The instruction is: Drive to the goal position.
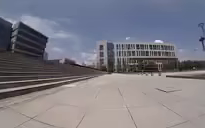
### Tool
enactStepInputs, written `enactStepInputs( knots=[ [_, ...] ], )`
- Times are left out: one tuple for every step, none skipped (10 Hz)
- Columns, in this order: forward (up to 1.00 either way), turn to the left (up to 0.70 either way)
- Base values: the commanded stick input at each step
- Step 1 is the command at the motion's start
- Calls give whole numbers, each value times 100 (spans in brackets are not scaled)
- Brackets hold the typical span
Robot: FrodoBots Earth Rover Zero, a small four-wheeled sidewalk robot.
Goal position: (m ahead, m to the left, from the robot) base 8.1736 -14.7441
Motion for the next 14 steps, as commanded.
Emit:
enactStepInputs(
  knots=[
    [50,0],
    [50,0],
    [50,0],
    [50,0],
    [50,0],
    [50,0],
    [50,0],
    [50,0],
    [50,0],
    [50,0],
    [50,0],
    [50,0],
    [50,0],
    [50,0]
  ],
)
